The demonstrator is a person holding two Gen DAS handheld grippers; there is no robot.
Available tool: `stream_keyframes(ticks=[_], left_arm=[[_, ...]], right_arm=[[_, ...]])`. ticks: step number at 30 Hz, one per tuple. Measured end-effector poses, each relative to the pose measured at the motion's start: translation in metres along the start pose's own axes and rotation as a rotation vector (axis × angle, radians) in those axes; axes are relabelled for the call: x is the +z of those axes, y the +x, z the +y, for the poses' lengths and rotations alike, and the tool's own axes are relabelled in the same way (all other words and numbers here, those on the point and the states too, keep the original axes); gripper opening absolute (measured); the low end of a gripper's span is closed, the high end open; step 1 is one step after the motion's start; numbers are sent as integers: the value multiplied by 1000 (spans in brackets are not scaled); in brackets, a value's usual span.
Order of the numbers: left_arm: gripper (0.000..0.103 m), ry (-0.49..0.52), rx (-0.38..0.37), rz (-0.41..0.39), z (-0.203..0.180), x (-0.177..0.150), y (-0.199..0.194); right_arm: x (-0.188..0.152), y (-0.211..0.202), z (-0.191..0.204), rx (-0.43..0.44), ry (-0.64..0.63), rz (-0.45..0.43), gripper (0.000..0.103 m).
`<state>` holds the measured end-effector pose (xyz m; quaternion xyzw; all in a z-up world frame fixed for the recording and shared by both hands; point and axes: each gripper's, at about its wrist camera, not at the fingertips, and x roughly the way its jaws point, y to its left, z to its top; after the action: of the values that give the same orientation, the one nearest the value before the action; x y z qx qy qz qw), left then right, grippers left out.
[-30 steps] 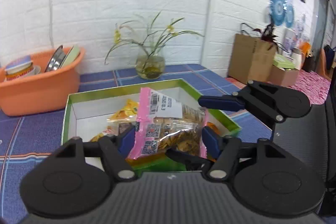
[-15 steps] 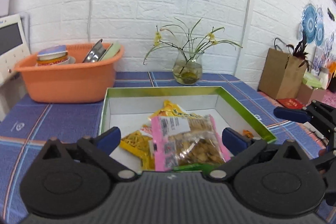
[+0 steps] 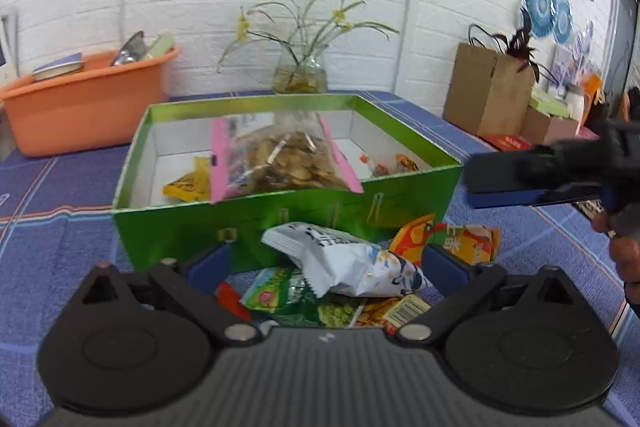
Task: Organize snacks
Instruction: 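Move both tools back toward the white bag with green print, then close both tools on the white bag with green cartoon print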
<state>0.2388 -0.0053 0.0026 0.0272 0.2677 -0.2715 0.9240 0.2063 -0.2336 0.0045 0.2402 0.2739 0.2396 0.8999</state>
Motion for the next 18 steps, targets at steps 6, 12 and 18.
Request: stream_keyframes(ticks=[6,12,18], left_arm=[[82,-36,-46,46,4,-2,19],[68,-52,-75,48,7,-3,25],[58,-24,-65,26,-2,-4,11]], right_arm=[[0,56,7,-88,71,147,103],[-2,79,11,-126,44,222,103],[-3,56,15,-123,-6,142,72]])
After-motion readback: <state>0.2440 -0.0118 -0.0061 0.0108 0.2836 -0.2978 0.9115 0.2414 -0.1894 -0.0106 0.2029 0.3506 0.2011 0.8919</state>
